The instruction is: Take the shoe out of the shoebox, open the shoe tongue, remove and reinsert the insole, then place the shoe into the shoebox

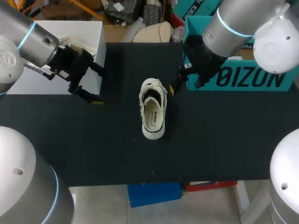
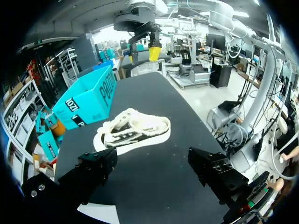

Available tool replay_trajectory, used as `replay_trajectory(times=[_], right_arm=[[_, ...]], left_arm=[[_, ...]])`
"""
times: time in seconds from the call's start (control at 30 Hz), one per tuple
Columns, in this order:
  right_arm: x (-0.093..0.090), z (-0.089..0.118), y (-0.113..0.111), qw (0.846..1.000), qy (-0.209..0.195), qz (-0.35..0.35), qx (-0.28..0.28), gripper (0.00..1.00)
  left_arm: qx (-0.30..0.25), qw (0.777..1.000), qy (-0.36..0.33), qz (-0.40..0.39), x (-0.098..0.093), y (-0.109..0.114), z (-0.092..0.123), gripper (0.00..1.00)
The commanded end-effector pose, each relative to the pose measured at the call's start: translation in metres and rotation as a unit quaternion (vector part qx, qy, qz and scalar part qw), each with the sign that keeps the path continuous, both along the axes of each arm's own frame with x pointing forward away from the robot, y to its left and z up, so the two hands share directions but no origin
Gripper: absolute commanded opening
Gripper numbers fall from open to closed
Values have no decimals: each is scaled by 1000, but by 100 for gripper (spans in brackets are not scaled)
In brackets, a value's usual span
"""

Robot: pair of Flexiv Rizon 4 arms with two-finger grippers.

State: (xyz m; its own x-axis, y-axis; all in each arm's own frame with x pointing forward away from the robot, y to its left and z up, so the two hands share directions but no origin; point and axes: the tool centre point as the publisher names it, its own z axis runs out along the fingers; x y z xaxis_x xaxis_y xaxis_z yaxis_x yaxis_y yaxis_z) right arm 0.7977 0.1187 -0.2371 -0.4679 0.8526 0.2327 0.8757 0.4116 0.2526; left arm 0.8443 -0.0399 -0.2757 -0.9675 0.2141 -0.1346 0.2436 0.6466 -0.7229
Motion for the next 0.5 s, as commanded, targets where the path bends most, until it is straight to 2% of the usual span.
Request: replay_trajectory(times=[0.03,0.13,0.4,0.43,0.47,0.5], right_arm=[[9,-3,8,998,35,-15,-42,100],[17,-9,11,995,55,-47,-66,100],[28,-29,32,988,85,-65,-112,100],[28,-31,33,987,87,-68,-114,96],[29,-33,34,987,89,-68,-118,77],[31,-36,36,986,90,-69,-124,68]], left_arm=[[0,1000,-2,1,0,-1,-1,100],[0,1000,-2,1,0,-1,-1,100],[0,1000,-2,1,0,-1,-1,100],[0,1000,-2,1,0,-1,-1,100],[0,1000,-2,1,0,-1,-1,100],[0,1000,-2,1,0,-1,-1,100]])
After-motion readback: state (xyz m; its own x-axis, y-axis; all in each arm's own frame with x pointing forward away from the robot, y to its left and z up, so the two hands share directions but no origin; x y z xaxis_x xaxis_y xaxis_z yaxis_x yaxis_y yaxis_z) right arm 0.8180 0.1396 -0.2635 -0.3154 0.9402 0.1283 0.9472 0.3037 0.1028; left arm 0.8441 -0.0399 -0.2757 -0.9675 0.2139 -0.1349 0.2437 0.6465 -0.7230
